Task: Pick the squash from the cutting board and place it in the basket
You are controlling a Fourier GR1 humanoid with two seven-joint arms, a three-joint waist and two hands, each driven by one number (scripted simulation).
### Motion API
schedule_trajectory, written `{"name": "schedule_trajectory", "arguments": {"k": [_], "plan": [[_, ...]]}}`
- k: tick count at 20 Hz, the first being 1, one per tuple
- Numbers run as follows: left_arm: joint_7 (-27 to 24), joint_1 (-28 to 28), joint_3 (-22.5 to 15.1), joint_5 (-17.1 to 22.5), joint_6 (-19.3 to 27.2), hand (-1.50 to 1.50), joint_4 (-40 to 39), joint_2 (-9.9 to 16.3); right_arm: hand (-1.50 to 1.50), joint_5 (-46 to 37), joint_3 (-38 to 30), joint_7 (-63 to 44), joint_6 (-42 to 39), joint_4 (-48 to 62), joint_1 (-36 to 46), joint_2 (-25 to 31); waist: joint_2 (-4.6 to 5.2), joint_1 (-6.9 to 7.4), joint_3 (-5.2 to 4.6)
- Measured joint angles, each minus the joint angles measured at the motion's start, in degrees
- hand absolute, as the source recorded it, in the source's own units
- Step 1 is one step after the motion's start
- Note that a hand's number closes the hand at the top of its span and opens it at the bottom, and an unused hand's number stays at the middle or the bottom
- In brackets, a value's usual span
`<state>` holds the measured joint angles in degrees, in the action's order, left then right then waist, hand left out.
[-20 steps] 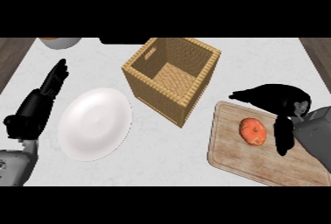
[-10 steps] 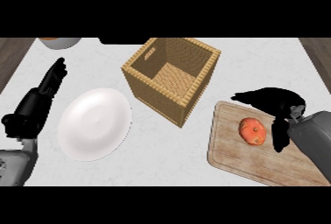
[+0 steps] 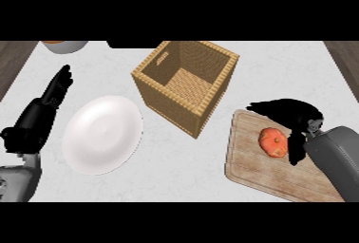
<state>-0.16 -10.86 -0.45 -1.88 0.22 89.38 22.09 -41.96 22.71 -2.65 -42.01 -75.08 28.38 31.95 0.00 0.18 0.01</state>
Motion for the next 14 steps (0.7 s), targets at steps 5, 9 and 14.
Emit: {"name": "schedule_trajectory", "arguments": {"k": [5,9,14], "plan": [[0.97,-0.47,1.4,-0.65,-1.51,0.0,0.75,-0.66,-1.5,-3.47,-0.95,1.44,2.14,-0.22,-3.98,-2.14,-0.02,-0.08,0.0],[-0.17,-0.73,2.63,-1.55,-2.71,0.0,-0.66,-1.53,-1.5,-6.35,-2.22,3.34,1.8,1.24,-4.25,-3.35,0.0,-0.07,0.0],[0.97,-0.55,3.2,-2.46,-3.6,0.0,0.78,-2.58,-1.5,-10.08,-3.36,6.18,3.7,4.48,-4.98,-3.93,0.0,-0.01,-0.01]]}}
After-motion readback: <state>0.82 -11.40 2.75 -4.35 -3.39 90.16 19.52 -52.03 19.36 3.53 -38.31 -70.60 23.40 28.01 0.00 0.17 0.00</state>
